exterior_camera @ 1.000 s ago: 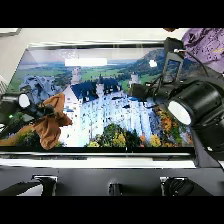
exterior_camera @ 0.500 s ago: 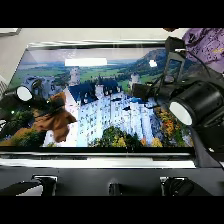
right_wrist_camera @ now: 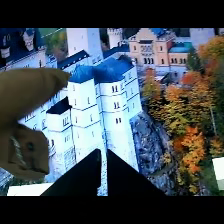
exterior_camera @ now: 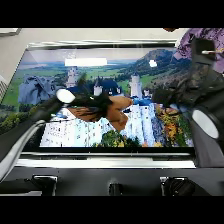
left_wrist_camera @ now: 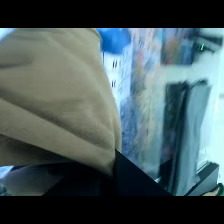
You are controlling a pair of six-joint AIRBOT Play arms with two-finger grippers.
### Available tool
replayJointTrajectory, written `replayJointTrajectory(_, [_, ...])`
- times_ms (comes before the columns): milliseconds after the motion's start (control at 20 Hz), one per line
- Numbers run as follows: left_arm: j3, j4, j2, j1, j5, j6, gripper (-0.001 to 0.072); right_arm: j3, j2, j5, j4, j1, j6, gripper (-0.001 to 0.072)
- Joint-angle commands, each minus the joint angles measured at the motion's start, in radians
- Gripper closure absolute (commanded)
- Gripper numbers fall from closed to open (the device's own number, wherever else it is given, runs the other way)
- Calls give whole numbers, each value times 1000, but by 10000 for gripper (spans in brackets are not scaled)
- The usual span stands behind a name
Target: Fold the clothes and pants, and hang the long-sleeved shirts on hangers.
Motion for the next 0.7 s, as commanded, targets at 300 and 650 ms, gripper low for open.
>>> replayJointTrajectory(300, [88, -5, -59, 81, -90, 37, 75, -35, 26, -119, -115, -18, -6, 312])
replayJointTrajectory(650, [88, 221, 144, 423, -328, 47, 75, -236, 0, -405, 604, -814, -125, 301])
